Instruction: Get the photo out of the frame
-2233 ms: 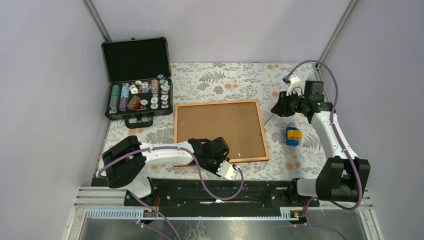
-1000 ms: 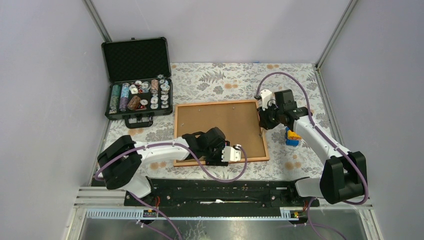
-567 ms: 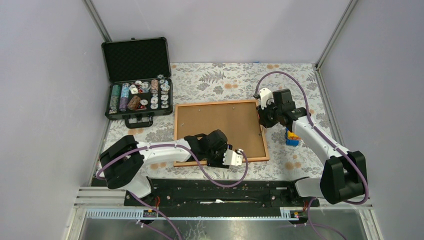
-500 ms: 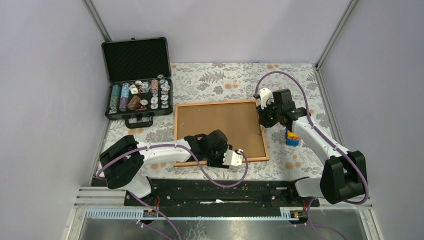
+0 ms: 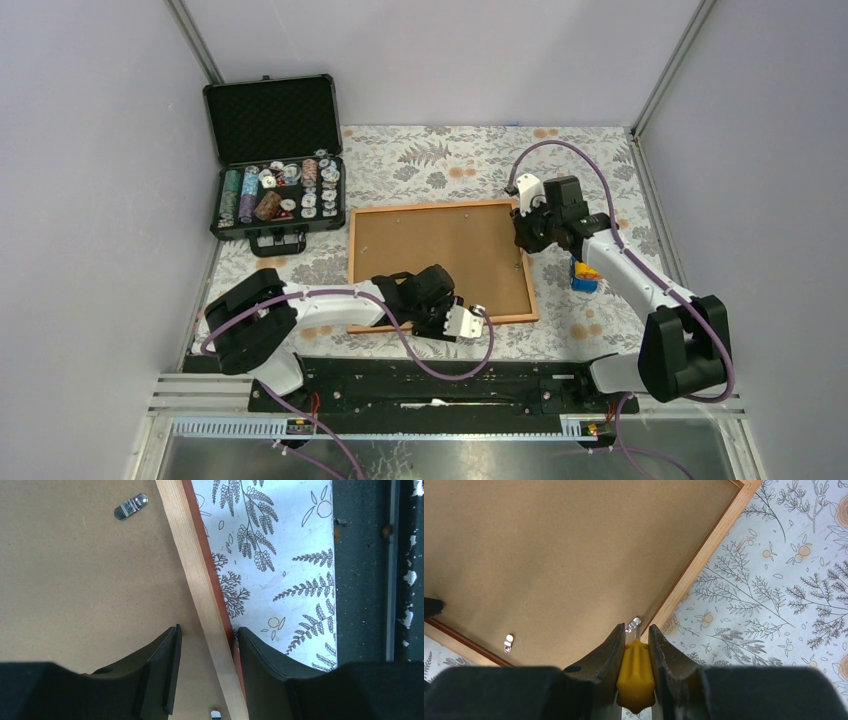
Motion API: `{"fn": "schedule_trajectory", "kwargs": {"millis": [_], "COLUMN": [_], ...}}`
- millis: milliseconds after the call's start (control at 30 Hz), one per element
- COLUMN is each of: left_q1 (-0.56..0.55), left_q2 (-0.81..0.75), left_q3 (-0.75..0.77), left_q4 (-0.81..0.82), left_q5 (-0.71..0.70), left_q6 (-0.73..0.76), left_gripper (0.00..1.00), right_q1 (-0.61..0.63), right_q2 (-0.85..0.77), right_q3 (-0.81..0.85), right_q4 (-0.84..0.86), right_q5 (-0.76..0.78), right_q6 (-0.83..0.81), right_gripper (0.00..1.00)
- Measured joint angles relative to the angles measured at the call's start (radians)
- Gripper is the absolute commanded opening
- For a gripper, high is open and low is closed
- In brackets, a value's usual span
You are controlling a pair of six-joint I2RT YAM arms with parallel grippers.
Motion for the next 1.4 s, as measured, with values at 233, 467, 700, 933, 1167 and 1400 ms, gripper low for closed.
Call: {"fn": "schedule_trajectory", "kwargs": {"millis": [233,467,700,933,1167,1400], "left_q1": [-0.001,-0.001,0.004,0.075,0.4,0.77], "left_q2": [0.0,0.0,0.0,-0.04,-0.264,-0.359], "left_q3": [-0.002,-0.002,0.003,0.12,0.171,0.061], "left_q4": [0.008,0.008,0.0,-0.187,-0.179,-0.134], "left_q5": [0.002,0.003,0.003,0.051,0.09,0.053], "left_q6": [0.002,0.001,-0.011,-0.13,-0.369,-0.625], "left_gripper": [0.52,0.51,0.59,0.7,0.76,0.72], "right_q1": [0.003,0.006,0.006,-0.054,-0.148,-0.182], "right_q2": [0.013,0.016,0.016,0.007,-0.029,-0.034], "right_q3": [0.007,0.011,0.03,0.102,0.148,0.147], "right_q4": [0.01,0.012,0.005,-0.022,-0.027,-0.026], "right_q5": [-0.018,-0.05,-0.049,-0.06,-0.085,-0.129], "right_q6": [0.005,0.011,0.022,0.024,0.029,0.06], "right_gripper": [0.0,0.0,0.0,0.0,0.0,0.0]}}
